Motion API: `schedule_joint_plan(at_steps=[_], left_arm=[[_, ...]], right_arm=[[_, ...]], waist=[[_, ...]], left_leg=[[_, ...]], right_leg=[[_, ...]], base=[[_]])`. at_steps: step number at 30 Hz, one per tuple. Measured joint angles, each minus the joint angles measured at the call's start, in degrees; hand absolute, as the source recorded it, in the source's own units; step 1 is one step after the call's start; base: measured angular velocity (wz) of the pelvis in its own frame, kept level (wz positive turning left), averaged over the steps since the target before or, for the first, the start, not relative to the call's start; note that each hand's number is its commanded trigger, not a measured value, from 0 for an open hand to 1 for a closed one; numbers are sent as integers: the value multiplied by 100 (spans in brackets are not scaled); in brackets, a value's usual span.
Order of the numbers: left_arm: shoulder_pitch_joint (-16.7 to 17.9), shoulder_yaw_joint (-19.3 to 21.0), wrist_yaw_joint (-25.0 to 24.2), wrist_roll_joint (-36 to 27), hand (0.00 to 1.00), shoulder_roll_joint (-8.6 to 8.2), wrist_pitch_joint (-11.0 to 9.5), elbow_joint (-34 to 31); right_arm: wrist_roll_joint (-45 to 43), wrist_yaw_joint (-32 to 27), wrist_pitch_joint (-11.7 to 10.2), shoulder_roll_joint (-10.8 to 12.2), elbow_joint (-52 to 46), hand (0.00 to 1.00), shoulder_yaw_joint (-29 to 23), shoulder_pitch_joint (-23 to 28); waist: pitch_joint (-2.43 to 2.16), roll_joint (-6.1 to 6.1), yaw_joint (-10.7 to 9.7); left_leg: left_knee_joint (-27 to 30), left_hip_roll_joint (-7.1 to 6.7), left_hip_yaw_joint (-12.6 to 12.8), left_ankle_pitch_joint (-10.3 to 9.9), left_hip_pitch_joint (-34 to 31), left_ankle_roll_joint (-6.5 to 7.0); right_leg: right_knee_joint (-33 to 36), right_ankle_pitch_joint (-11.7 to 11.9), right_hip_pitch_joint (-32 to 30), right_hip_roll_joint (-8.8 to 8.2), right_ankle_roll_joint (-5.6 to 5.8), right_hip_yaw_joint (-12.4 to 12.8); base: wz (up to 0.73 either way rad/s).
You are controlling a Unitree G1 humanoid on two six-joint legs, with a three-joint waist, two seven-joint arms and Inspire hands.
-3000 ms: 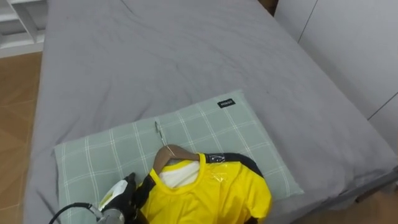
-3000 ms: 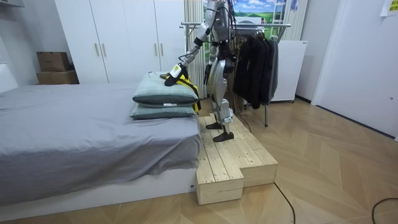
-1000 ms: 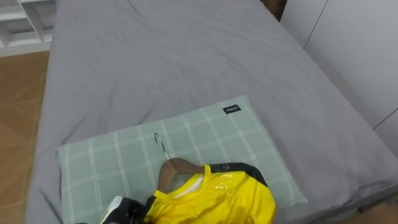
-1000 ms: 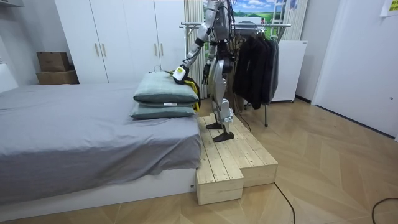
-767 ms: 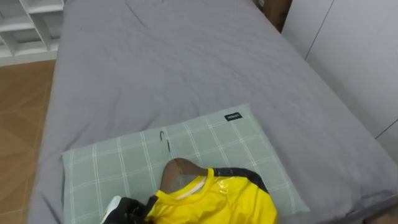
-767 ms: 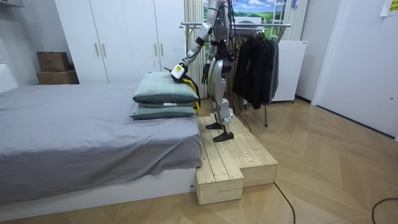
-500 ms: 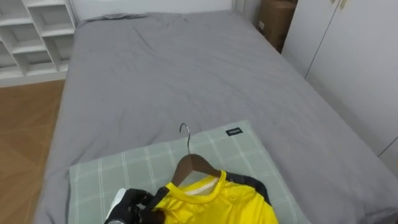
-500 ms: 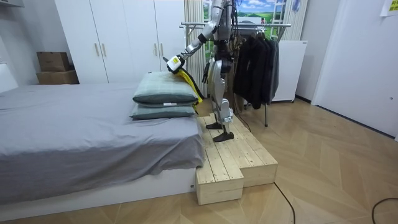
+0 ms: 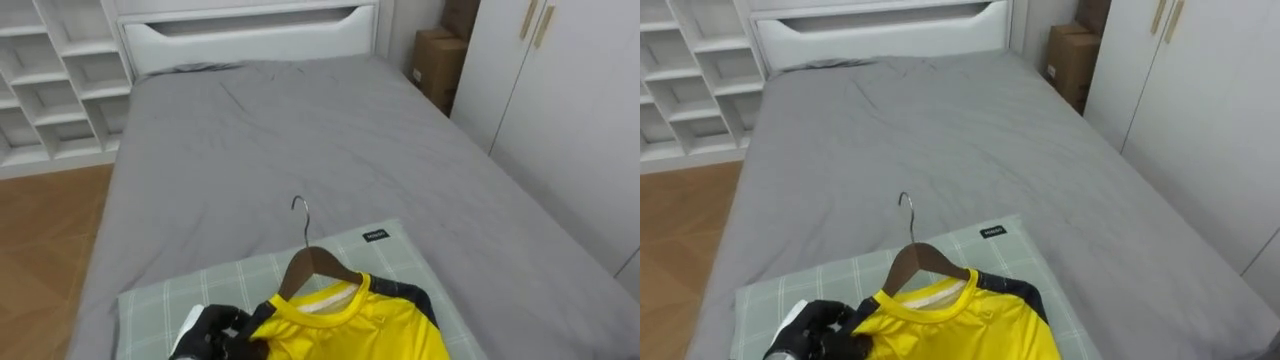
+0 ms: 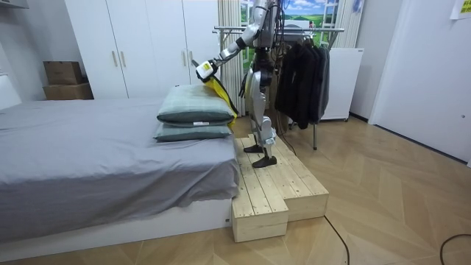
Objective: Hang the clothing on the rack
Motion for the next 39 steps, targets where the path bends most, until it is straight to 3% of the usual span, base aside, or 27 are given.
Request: schedule_joint_plan(at_steps=[2, 7, 16, 26, 29, 33, 39], left_arm=[[121, 0, -1, -138, 100, 108, -29, -286], [343, 6, -8, -370, 100, 137, -39, -621], [377, 6, -121, -382, 100, 137, -39, -714], [421, 10, -122, -388, 100, 234, -43, -1502], [421, 20, -94, -388, 100, 252, -144, -1643], [422, 217, -69, -374, 100, 280, -164, -1643], [426, 271, 42, -373, 100, 513, -178, -1757]], right_arm=[[-75, -20, -27, -8, 7, 0, -7, 0], [-113, -56, -40, -9, 22, 0, -18, 2], [-110, -157, -40, -13, 16, 0, -95, 84], [-432, -692, -50, -67, 12, 0, -354, 183], [-570, -895, -59, -122, -43, 0, -414, 189], [-1167, -1188, -86, -167, -319, 0, -634, 218], [-2553, -1851, -109, -385, -1494, 0, -749, 219]], waist=[[9, -16, -1], [13, -22, -5], [21, -29, -8], [39, -37, -5], [38, -37, 4], [33, -53, 0], [30, -71, 34]], left_leg=[[-9, 5, 17, 0, 37, 0], [-23, 32, 36, -3, 88, -3], [-15, 59, 48, -19, 111, -28], [-75, 12, 42, -27, 181, -40], [-76, 10, 42, -27, 186, -40], [-76, 16, 73, -27, 211, -40], [-70, -6, 111, -26, 164, -37]], right_leg=[[2, 0, 10, 3, 0, 15], [13, 0, 36, 9, 0, 44], [13, -6, 57, 55, -11, 111], [-11, -14, 106, 59, -4, 108], [-11, -15, 107, 56, -1, 109], [6, -18, 106, 51, -5, 112], [106, -40, 4, 33, 0, 129]], base=[[-4], [-3], [-1], [0], [0], [-2], [-4]])
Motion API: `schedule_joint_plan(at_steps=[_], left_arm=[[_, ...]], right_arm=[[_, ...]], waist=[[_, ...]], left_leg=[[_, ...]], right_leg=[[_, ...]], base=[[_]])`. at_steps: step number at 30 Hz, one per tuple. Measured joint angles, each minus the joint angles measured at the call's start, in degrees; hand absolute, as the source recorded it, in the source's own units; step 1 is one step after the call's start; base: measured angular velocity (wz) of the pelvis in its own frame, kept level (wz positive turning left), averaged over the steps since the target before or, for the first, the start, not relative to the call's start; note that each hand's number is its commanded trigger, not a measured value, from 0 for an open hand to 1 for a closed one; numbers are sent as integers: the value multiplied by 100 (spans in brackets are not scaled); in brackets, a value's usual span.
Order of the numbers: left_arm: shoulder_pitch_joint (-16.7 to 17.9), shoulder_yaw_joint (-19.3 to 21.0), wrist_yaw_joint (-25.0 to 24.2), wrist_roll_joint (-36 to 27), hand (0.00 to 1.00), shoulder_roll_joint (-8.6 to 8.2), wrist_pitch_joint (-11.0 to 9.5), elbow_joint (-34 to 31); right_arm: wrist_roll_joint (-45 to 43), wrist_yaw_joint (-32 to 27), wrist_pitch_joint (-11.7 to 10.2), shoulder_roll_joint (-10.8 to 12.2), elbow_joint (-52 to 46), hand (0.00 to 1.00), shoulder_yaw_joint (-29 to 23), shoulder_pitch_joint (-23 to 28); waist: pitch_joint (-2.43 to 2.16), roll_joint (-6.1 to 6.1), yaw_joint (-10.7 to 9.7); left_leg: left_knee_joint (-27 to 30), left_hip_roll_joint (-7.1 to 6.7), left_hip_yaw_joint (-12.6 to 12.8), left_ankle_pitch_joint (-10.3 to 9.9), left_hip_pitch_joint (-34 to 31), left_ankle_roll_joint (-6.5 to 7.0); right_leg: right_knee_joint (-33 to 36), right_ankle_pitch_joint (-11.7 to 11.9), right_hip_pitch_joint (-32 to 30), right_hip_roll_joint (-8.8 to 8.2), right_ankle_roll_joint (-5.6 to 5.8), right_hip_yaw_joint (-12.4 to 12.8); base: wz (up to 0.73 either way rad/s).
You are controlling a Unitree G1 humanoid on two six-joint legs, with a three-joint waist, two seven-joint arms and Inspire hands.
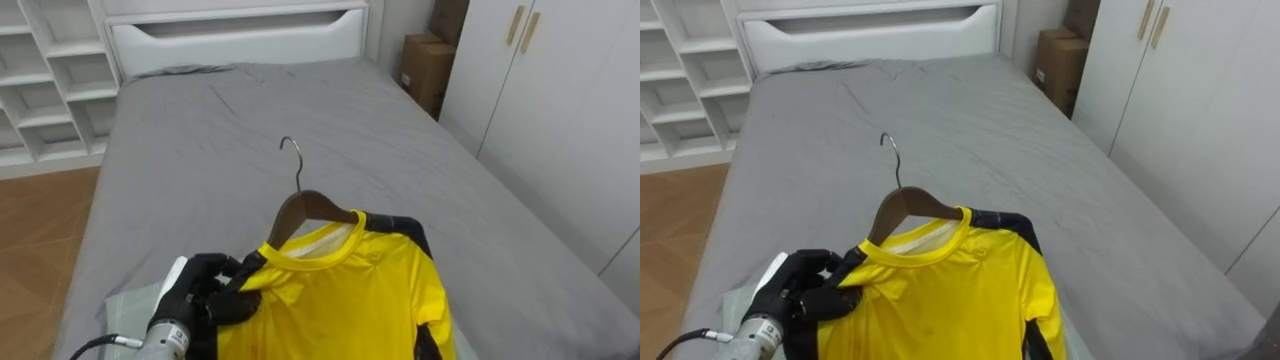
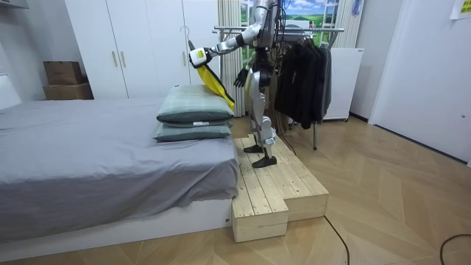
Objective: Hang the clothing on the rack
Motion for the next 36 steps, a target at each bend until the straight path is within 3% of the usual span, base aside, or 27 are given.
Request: schedule_joint_plan(at_steps=[9, 18, 22, 27, 36], left_arm=[[10, 49, 11, 198, 100, -5, 1, -547], [233, 240, -159, 233, 100, 147, -1, -1205], [276, 236, -304, 253, 100, 145, -63, -1307], [548, 240, -364, 283, 100, 152, -74, -1659], [551, 241, -453, 589, 100, 163, -72, -1837]], right_arm=[[-1685, -807, -153, -15, -2434, 0, -91, 165], [-2677, -820, -243, -48, -3840, 0, -90, 298], [-2701, -774, -387, -69, -4361, 0, -71, 231], [-2678, -767, -395, -210, -4985, 0, 88, 238], [-2661, -505, -366, -501, -5223, 0, 333, 227]], waist=[[-36, -68, 398], [-43, -51, 485], [-52, -23, 559], [-36, 72, 649], [-41, 83, 882]], left_leg=[[61, 27, 6, 0, 14, 0], [40, 56, 6, -2, 55, -2], [63, 59, 6, -1, 10, -2], [40, 57, 5, -3, 0, -3], [40, 63, -13, -3, -7, -3]], right_leg=[[10, 2, 29, 11, -2, 15], [-7, 3, 72, 11, -4, 52], [42, 3, 13, 14, -4, 29], [14, 3, 5, 14, -4, -5], [10, 3, 13, 14, -4, -37]], base=[[0], [0], [0], [0], [0]])
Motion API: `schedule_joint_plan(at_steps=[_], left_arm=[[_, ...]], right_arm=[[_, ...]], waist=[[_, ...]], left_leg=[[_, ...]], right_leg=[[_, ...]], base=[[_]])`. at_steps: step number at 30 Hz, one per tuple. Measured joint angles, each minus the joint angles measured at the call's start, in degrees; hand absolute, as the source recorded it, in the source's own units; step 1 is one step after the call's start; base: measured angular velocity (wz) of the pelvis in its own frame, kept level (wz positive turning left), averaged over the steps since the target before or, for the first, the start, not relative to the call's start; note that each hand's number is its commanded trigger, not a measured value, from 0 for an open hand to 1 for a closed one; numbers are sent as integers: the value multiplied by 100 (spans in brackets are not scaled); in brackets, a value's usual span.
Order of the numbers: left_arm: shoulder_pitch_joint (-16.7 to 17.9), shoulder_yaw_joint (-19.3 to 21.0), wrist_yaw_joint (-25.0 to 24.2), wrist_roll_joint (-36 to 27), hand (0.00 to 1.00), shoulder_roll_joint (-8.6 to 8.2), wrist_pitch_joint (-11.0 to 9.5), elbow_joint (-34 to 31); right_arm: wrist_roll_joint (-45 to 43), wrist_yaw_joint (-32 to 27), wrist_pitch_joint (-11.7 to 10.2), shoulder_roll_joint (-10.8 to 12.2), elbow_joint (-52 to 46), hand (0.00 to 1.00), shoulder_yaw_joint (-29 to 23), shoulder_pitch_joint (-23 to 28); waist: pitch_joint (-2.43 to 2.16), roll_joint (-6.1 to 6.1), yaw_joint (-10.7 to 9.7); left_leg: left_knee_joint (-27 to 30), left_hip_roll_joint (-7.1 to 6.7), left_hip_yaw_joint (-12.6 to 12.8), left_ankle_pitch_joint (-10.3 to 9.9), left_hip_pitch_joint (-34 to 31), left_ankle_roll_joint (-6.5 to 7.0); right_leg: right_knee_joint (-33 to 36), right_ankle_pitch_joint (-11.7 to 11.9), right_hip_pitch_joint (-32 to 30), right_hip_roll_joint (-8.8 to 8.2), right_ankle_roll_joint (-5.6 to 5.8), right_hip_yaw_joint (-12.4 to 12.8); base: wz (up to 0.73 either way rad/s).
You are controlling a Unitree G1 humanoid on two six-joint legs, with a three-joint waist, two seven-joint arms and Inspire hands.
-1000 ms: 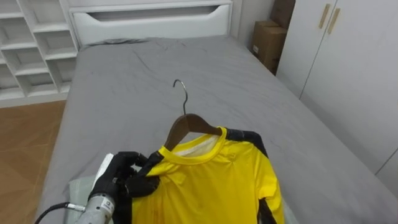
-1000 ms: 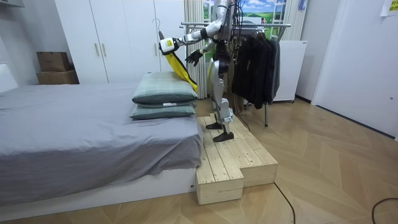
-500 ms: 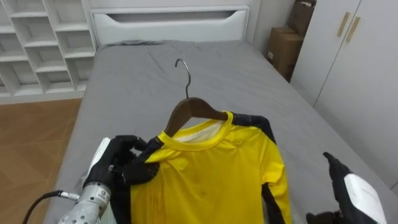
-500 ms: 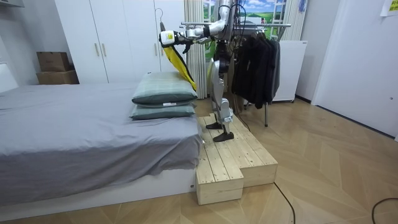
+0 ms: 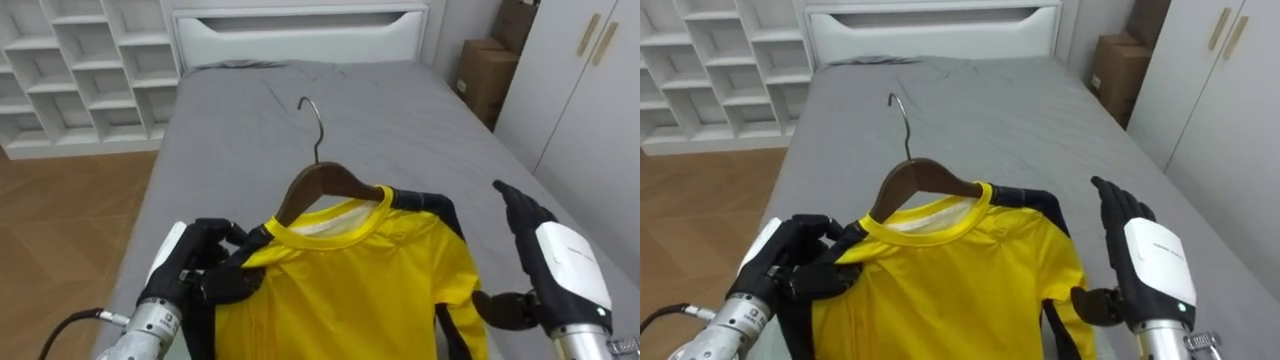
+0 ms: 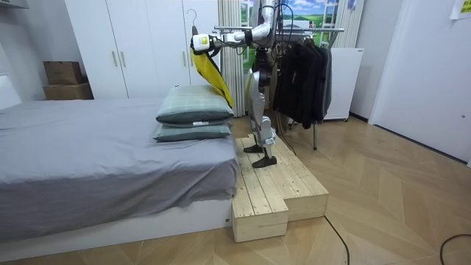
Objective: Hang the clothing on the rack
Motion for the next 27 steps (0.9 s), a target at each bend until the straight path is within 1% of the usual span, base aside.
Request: schedule_joint_plan(at_steps=[4, 8, 11, 13, 15, 17, 20, 25, 27], left_arm=[[16, 0, -15, 70, 100, 1, 0, -131], [30, 2, -130, 72, 100, 1, 0, -238], [101, 2, -160, 76, 100, 3, -1, -394], [132, 2, -223, 207, 100, 4, -3, -517], [162, 2, -235, 317, 100, 3, -23, -615], [241, 24, -285, 451, 100, 3, -30, -775], [324, 109, -400, 527, 100, 2, -33, -959], [353, 171, -467, 591, 100, 3, -34, -1082], [459, 183, -467, 591, 100, 3, -36, -1176]], right_arm=[[0, 151, 2, -1, -6, 0, 28, -1], [2, 329, 4, -11, -54, 0, 28, -16], [59, 395, 2, -14, -59, 0, 27, -49], [396, 449, 2, -17, -82, 0, 28, -72], [594, 508, 1, -20, -225, 0, 22, -72], [769, 568, -13, -20, -384, 0, 15, -74], [985, 709, -12, -18, -500, 0, 17, -72], [1142, 975, -9, -17, -625, 0, 17, -72], [1143, 997, -11, -17, -744, 0, 17, -72]], waist=[[0, -5, 4], [1, -16, 13], [1, -25, 12], [6, -60, 67], [20, -87, 99], [22, -116, 110], [22, -127, 158], [21, -123, 230], [20, -122, 239]], left_leg=[[0, -2, -28, 0, -16, 0], [-1, -1, -44, 0, -20, 0], [2, -4, -40, 0, -15, 0], [3, -7, -15, 1, 9, -1], [3, -6, 30, 1, 18, -1], [2, -7, 38, 1, 17, -1], [0, -4, 51, 1, 21, -1], [-28, -3, 48, 0, 23, -1], [-43, -2, 45, 1, 25, -1]], right_leg=[[0, 0, -1, -15, 1, -32], [1, 0, 0, -13, 1, -47], [4, 0, 2, -6, 1, -41], [29, -2, 2, 3, 3, 11], [23, -4, -3, 9, 1, 24], [7, -4, -1, 7, 1, 37], [0, -3, -6, 6, 0, 45], [-4, -3, -10, 8, -1, 36], [-11, -3, -11, 11, -1, 25]], base=[[2], [0], [0], [-5], [-9], [-3], [-1], [0], [0]])
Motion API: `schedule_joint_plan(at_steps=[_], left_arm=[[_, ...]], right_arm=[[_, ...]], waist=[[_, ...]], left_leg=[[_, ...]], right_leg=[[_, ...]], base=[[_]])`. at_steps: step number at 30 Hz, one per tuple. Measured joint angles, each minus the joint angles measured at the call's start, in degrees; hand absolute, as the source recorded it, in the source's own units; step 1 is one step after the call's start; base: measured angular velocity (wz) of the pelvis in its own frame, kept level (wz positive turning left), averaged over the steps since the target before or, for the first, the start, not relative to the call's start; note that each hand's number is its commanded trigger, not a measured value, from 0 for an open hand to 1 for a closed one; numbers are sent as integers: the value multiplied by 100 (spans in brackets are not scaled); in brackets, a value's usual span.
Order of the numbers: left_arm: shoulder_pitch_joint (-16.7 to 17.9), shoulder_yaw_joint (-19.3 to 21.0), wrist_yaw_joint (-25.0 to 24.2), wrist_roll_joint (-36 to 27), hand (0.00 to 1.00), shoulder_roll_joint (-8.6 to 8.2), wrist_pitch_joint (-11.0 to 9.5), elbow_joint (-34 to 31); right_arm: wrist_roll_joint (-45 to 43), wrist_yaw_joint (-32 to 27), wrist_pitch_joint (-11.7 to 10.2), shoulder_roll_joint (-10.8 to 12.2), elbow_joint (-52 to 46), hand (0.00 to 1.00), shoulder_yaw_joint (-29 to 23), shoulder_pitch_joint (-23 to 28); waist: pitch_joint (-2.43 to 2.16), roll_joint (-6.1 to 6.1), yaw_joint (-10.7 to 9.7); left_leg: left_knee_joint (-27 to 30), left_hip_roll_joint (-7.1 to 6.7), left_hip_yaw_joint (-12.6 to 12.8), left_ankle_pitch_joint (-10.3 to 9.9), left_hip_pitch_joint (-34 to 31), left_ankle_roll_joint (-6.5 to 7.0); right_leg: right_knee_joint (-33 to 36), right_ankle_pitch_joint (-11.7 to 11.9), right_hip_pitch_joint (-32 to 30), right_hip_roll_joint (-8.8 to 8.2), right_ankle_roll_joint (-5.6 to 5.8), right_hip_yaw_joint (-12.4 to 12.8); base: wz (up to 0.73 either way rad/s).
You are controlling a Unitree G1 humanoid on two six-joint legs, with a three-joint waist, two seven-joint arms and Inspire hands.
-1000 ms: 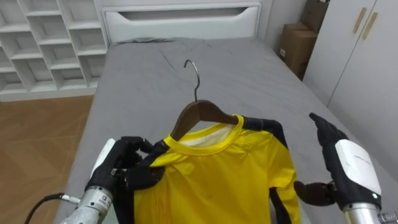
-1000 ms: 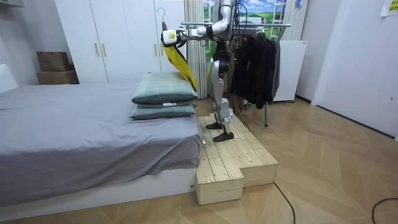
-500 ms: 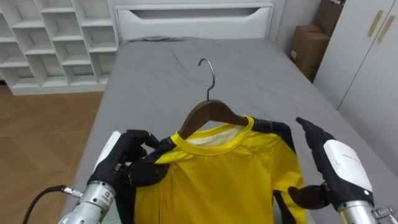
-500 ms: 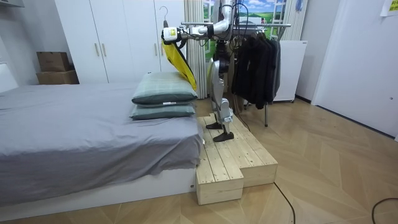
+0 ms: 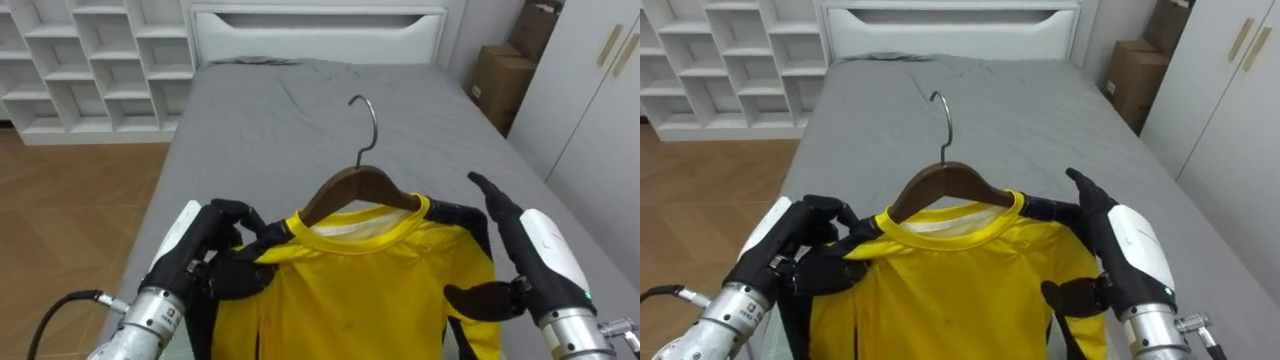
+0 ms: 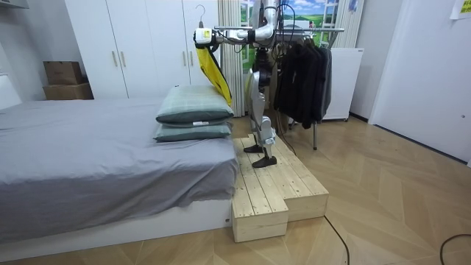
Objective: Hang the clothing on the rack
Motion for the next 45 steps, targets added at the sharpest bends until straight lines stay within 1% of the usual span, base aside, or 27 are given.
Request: schedule_joint_plan(at_steps=[2, 7, 15, 19, 24, 26, 29, 31, 32, 35, 36, 38, 39, 41, 45], left_arm=[[158, 15, -3, 0, 100, -1, -23, -109], [252, 98, -9, 0, 100, -1, -106, -110], [271, 151, -152, 1, 100, 14, -107, -175], [272, 151, -167, 85, 100, 29, -150, -341], [272, 151, -170, 185, 100, 44, -155, -342], [271, 151, -170, 227, 100, 46, -175, -342], [272, 151, -207, 225, 100, 66, -190, -393], [272, 143, -251, 220, 100, 113, -208, -509], [271, 141, -268, 220, 100, 143, -233, -538], [271, 137, -276, 221, 100, 161, -238, -548], [271, 131, -277, 220, 100, 160, -241, -549], [271, 117, -277, 218, 100, 170, -263, -549], [271, 98, -277, 218, 100, 181, -263, -549], [271, 19, -277, 218, 100, 207, -345, -549], [270, 13, -276, 218, 100, 224, -381, -551]], right_arm=[[1, 27, -1, 0, -117, 0, -1, 0], [0, 81, -6, 0, -148, 0, -1, 0], [24, 190, -6, -20, -181, 0, 0, -6], [486, 341, -5, -31, -165, 0, 2, -99], [653, 432, -11, -43, 66, 0, -1, -244], [603, 466, -10, -54, 184, 0, -1, -303], [292, 490, -11, -115, 194, 0, -1, -313], [-226, 483, -11, -199, 195, 0, 7, -352], [-449, 479, -27, -237, 223, 0, 26, -429], [-854, 415, -67, -340, 341, 0, 148, -639], [-1012, 399, -83, -417, 344, 0, 241, -734], [-1210, 275, -121, -488, 378, 0, 410, -905], [-1257, 237, -126, -507, 421, 0, 469, -945], [-1393, 173, -167, -509, 594, 0, 559, -1017], [-1502, 155, -177, -509, 707, 0, 672, -1018]], waist=[[0, 0, -7], [0, 0, 11], [-2, -9, 32], [0, -22, 37], [1, -95, 29], [10, -124, 21], [12, -150, 21], [16, -151, 29], [19, -146, 33], [24, -139, 48], [25, -136, 48], [26, -134, 58], [27, -133, 58], [29, -129, 79], [35, -121, 81]], left_leg=[[-4, 1, -5, 0, -2, 0], [-14, 2, -82, 0, -29, 0], [-2, 1, -154, 0, -110, 0], [32, 3, -172, 0, -109, 0], [58, 4, -199, 0, -106, 0], [66, 6, -235, 0, -108, 0], [68, 0, -286, 0, -114, 0], [83, -7, -332, 0, -115, 0], [83, -7, -334, 0, -116, 0], [79, -6, -322, 0, -119, 0], [80, -6, -320, 1, -138, 0], [98, -2, -321, 1, -199, 0], [98, -2, -322, 1, -198, 0], [96, -2, -333, 1, -205, 0], [85, -3, -347, 1, -217, 0]], right_leg=[[-5, 0, 0, 1, 0, -10], [-12, -1, 10, -8, 2, -82], [-17, -4, -4, -21, 6, -155], [-13, -3, -2, -26, 6, -170], [-14, -3, 27, -26, 5, -189], [-14, -3, 42, -36, 5, -228], [-23, -4, 65, -46, 6, -285], [-29, -7, 91, -59, 10, -335], [-30, -7, 90, -59, 10, -334], [-28, -6, 78, -56, 10, -322], [-22, -6, 58, -56, 10, -320], [-15, -5, -1, -54, 8, -315], [-15, -5, 0, -54, 8, -316], [-19, -5, -3, -54, 9, -318], [-19, -6, -10, -56, 9, -321]], base=[[0], [6], [5], [0], [2], [9], [9], [11], [0], [0], [0], [0], [0], [2], [1]])
